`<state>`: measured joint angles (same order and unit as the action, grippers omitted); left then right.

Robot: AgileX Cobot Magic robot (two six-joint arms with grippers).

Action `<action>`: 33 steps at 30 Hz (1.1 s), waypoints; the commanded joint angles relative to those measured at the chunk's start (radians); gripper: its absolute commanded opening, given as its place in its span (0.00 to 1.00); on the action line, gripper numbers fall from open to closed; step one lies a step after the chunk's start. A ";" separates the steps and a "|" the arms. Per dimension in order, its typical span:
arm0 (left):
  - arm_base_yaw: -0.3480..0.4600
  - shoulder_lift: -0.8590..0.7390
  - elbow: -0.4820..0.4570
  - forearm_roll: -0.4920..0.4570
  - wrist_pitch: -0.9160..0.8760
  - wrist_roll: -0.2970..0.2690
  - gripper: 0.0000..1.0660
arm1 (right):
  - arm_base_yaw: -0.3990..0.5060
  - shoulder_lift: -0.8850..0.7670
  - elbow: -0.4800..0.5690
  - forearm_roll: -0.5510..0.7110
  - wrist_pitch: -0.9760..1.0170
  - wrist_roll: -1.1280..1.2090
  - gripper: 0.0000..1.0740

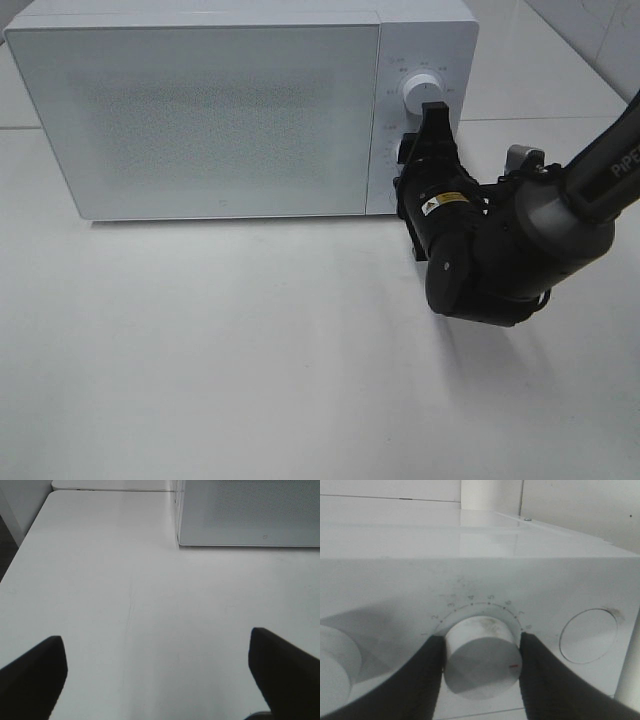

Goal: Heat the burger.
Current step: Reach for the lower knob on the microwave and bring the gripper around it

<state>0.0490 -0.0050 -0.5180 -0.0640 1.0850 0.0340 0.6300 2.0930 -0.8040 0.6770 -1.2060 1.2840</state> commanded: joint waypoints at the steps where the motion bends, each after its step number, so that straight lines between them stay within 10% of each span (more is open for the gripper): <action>1: -0.001 -0.024 0.002 0.003 -0.014 -0.003 0.87 | 0.001 -0.010 -0.036 -0.117 -0.192 0.091 0.00; 33: -0.001 -0.024 0.002 0.003 -0.014 -0.003 0.87 | 0.001 -0.010 -0.036 -0.059 -0.191 0.317 0.02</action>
<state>0.0490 -0.0050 -0.5180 -0.0640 1.0850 0.0340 0.6310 2.0930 -0.8040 0.6980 -1.2070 1.6000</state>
